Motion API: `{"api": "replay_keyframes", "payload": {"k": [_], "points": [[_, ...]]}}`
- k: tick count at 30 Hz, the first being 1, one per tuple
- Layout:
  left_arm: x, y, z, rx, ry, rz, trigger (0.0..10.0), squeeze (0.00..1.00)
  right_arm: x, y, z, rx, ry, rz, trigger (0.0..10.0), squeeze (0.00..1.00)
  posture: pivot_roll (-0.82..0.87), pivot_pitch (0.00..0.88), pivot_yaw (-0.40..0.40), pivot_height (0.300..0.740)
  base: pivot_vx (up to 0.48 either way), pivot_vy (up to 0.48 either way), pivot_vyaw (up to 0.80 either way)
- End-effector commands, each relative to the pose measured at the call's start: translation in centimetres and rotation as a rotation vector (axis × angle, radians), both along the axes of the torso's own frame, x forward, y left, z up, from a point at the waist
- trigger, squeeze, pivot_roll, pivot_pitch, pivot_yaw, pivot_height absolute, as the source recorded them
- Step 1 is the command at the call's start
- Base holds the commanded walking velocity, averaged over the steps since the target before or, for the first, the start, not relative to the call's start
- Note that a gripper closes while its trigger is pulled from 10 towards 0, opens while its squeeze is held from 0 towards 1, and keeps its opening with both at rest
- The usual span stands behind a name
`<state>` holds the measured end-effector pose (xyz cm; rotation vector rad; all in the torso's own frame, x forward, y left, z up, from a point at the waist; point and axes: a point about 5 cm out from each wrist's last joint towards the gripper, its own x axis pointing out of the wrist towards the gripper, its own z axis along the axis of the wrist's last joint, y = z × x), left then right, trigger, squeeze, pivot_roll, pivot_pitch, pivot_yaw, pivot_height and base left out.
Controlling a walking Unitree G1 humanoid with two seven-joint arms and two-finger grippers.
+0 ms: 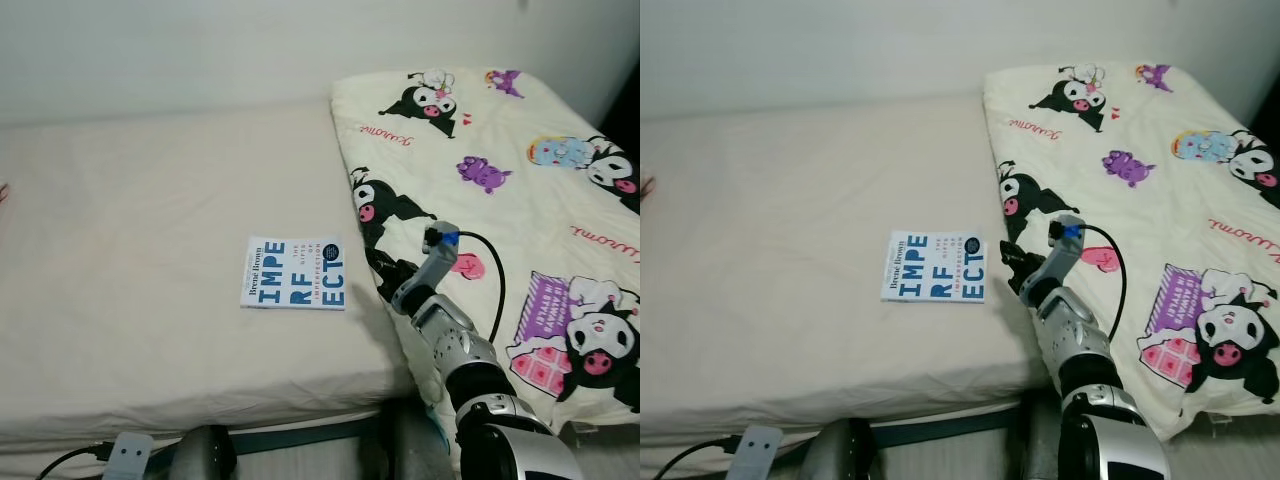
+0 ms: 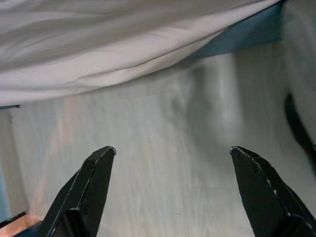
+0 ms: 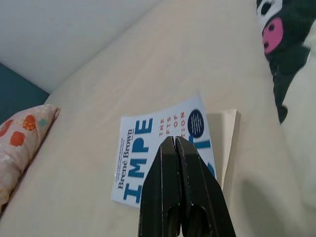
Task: Clean up the room
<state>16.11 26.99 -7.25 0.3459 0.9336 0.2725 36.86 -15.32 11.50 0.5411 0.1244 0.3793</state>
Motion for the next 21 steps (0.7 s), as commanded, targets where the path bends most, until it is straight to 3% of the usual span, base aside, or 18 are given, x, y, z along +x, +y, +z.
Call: {"api": "replay_keyframes", "payload": {"k": [1,2,3,5,6,10,11,13,14,21], "points": [[-1.0,2.4,0.5,0.033,-0.012,0.056,10.0,0.00,-0.2,0.1,-0.8,0.005,0.042,0.003,10.0,0.00,0.02,0.221,0.056,0.534,0.000,0.000,0.00],[-1.0,2.4,0.5,0.033,-0.012,0.056,10.0,0.00,-0.2,0.1,-0.8,0.005,0.042,0.003,10.0,0.00,0.02,0.221,0.056,0.534,0.000,0.000,0.00],[-1.0,3.4,1.0,0.044,-0.042,0.088,10.0,0.00,-0.1,0.1,-0.9,-0.006,0.051,0.002,10.0,0.00,0.02,0.221,0.056,0.529,0.000,0.000,0.00],[-1.0,3.4,1.0,0.044,-0.042,0.088,10.0,0.00,-0.1,0.1,-0.9,-0.006,0.051,0.002,10.0,0.00,0.02,0.221,0.056,0.529,0.000,0.000,0.00],[-1.0,4.6,1.8,0.052,-0.085,0.128,10.0,0.00,0.1,0.3,-1.0,-0.028,0.066,-0.003,10.0,0.00,0.05,0.260,0.049,0.524,0.000,0.000,0.00],[-0.9,5.5,2.3,0.057,-0.120,0.152,10.0,0.00,0.2,0.3,-1.0,-0.044,0.077,-0.007,10.0,0.00,0.06,0.284,0.048,0.519,0.000,0.000,0.00],[-1.0,6.1,2.7,0.061,-0.149,0.161,10.0,0.00,0.3,0.3,-1.0,-0.054,0.085,-0.014,10.0,0.25,0.07,0.306,0.048,0.514,0.000,0.000,0.00],[-1.0,6.1,2.7,0.061,-0.149,0.161,10.0,0.00,0.3,0.3,-1.0,-0.054,0.085,-0.014,10.0,0.25,0.07,0.306,0.048,0.514,0.000,0.000,0.00],[-1.0,6.5,3.0,0.064,-0.175,0.161,10.0,0.00,0.6,0.1,-0.7,-0.054,0.086,-0.030,10.0,1.00,0.09,0.328,0.046,0.509,0.000,0.000,0.00],[-1.2,6.3,3.2,0.058,-0.214,0.140,10.0,0.00,1.4,-0.6,0.9,-0.059,0.053,-0.061,10.0,1.00,0.10,0.388,0.039,0.499,0.000,0.000,0.00]]}}
